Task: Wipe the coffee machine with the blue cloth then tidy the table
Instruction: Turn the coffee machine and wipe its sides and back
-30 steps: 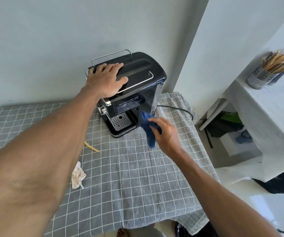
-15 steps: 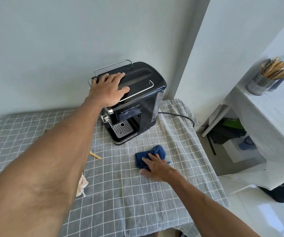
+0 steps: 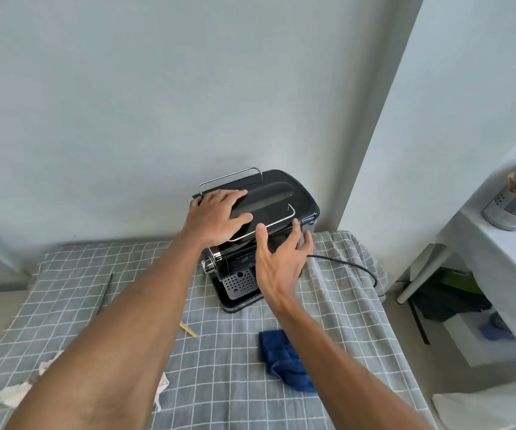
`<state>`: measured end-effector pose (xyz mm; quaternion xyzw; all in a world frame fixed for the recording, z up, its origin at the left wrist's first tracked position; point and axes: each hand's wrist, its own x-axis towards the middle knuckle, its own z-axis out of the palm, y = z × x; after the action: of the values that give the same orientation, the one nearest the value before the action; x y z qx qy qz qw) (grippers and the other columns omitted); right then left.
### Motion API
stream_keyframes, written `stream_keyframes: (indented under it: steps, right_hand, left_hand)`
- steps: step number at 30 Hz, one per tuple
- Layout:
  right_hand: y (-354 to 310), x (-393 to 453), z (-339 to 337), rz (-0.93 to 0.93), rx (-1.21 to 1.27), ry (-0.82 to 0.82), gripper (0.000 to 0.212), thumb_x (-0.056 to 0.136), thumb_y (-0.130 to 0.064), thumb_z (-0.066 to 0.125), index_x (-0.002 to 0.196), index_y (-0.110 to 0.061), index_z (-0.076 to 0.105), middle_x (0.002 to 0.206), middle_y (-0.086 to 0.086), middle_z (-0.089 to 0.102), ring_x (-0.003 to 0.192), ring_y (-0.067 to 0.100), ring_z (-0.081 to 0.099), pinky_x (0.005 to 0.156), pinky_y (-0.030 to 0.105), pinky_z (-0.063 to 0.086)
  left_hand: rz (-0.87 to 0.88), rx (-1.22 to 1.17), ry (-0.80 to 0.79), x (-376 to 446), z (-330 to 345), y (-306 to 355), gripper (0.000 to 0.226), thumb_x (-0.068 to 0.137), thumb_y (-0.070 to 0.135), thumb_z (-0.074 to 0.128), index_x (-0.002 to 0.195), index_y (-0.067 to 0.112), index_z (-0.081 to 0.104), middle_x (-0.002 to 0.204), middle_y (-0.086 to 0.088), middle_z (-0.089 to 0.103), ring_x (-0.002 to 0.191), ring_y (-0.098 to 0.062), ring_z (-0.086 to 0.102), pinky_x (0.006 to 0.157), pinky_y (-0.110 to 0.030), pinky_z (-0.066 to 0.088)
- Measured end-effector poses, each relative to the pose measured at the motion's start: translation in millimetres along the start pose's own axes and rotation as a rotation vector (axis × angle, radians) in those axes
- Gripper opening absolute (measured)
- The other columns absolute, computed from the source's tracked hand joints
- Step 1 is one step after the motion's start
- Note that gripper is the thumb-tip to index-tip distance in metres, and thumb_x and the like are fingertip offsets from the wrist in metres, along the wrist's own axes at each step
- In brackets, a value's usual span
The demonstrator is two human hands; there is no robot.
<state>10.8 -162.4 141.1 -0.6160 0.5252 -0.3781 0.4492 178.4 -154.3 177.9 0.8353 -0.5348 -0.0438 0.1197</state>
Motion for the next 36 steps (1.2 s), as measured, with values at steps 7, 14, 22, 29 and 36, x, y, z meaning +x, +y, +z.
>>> stream_keyframes:
  steps: [7, 14, 22, 29, 36]
  right_hand:
    - [-15, 2, 29, 0.135, 0.061, -0.033, 0.102, 0.085, -0.079, 0.055, 0.162, -0.039, 0.001, 0.171, 0.000, -0.015, 0.155, 0.038, 0.018, 0.120, 0.051, 0.029]
    - [-21, -5, 43, 0.102, 0.084, 0.060, 0.095, 0.092, -0.046, 0.058, 0.163, -0.033, -0.003, 0.170, 0.007, -0.017, 0.151, 0.032, 0.022, 0.119, 0.040, 0.031]
    - [-20, -12, 54, 0.045, 0.101, 0.103, 0.101, 0.086, -0.040, 0.061, 0.164, -0.031, -0.001, 0.169, -0.005, -0.022, 0.155, 0.026, 0.016, 0.117, 0.049, 0.036]
    - [-21, -9, 56, 0.056, 0.216, 0.108, 0.096, 0.088, -0.028, 0.063, 0.165, -0.033, 0.006, 0.167, -0.013, -0.025, 0.143, 0.037, 0.040, 0.104, 0.043, 0.050]
    - [-24, -7, 31, -0.005, 0.296, 0.106, 0.091, 0.081, -0.020, 0.059, 0.164, -0.023, 0.022, 0.171, -0.003, -0.012, 0.092, -0.037, 0.044, 0.065, 0.001, 0.045]
  left_hand:
    - [0.080, 0.059, 0.115, 17, -20, -16, 0.037, 0.101, 0.055, 0.044, 0.132, 0.049, 0.063, 0.129, 0.004, 0.049, 0.125, -0.024, 0.044, 0.103, -0.047, 0.038]
    - [-0.012, -0.024, 0.023, 36, -16, -29, 0.035, 0.101, 0.058, 0.042, 0.133, 0.057, 0.058, 0.154, -0.006, 0.037, 0.132, -0.035, 0.043, 0.112, -0.046, 0.033]
    - [0.009, -0.001, 0.005, 56, -9, -40, 0.039, 0.099, 0.065, 0.036, 0.135, 0.065, 0.050, 0.128, -0.003, 0.047, 0.124, -0.026, 0.040, 0.106, -0.044, 0.038]
    - [0.047, 0.006, -0.035, 68, -7, -47, 0.041, 0.098, 0.069, 0.031, 0.136, 0.068, 0.046, 0.120, -0.004, 0.048, 0.122, -0.026, 0.044, 0.105, -0.042, 0.031]
    - [0.078, -0.033, -0.028, 52, -9, -44, 0.045, 0.097, 0.072, 0.028, 0.141, 0.070, 0.036, 0.103, -0.002, 0.046, 0.107, -0.027, 0.054, 0.102, -0.043, 0.033]
